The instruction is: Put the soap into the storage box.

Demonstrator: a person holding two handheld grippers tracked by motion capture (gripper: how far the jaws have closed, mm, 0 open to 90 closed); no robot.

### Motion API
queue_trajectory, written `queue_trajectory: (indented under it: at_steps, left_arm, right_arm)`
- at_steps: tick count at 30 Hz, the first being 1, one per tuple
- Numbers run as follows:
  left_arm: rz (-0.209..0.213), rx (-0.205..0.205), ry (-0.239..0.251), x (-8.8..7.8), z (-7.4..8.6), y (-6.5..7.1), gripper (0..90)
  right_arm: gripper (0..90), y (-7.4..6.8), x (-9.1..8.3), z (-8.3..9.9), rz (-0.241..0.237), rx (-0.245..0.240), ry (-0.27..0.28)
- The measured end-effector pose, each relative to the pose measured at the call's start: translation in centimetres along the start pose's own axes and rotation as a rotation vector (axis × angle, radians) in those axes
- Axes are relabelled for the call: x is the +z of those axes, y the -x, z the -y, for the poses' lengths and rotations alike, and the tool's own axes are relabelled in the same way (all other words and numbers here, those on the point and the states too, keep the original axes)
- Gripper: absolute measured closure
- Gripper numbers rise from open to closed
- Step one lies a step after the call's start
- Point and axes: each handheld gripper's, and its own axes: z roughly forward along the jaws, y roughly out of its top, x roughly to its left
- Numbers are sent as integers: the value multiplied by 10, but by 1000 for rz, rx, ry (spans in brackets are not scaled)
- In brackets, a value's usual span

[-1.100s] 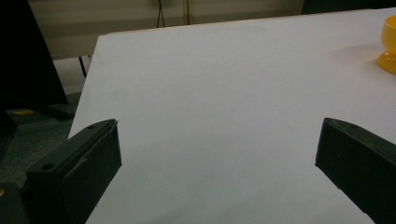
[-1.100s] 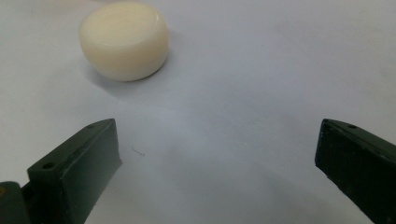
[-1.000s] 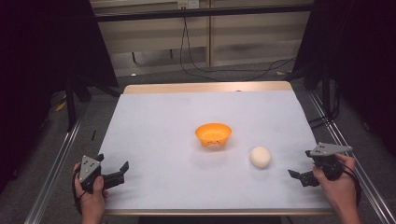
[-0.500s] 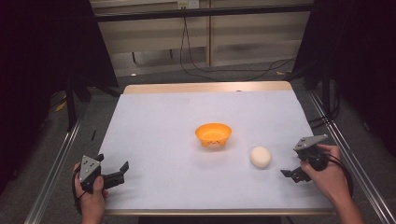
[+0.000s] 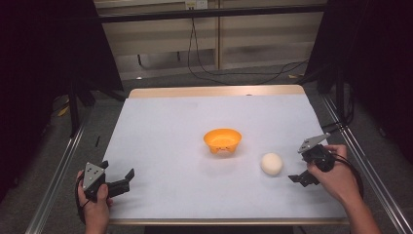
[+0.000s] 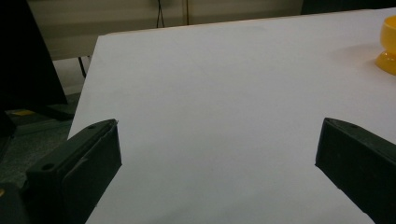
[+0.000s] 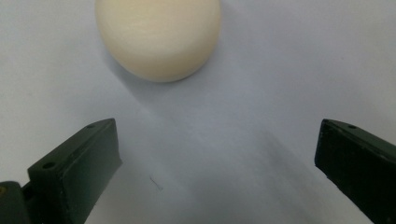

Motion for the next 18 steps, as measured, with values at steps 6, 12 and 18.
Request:
queue_trajectory:
  at_steps: [6,12,18]
  left_arm:
    - [2,0,-1,0,0,0,0]
    - [2,0,-1,0,0,0,0]
    - [3,-1,0,0,0,0,0]
  right_arm:
    - [0,-2,3,-12,-17,-35,-31]
    - [5,-3,6,-22,-35,-58,-56]
    - [16,-5,9,-31,-46,-73,-63]
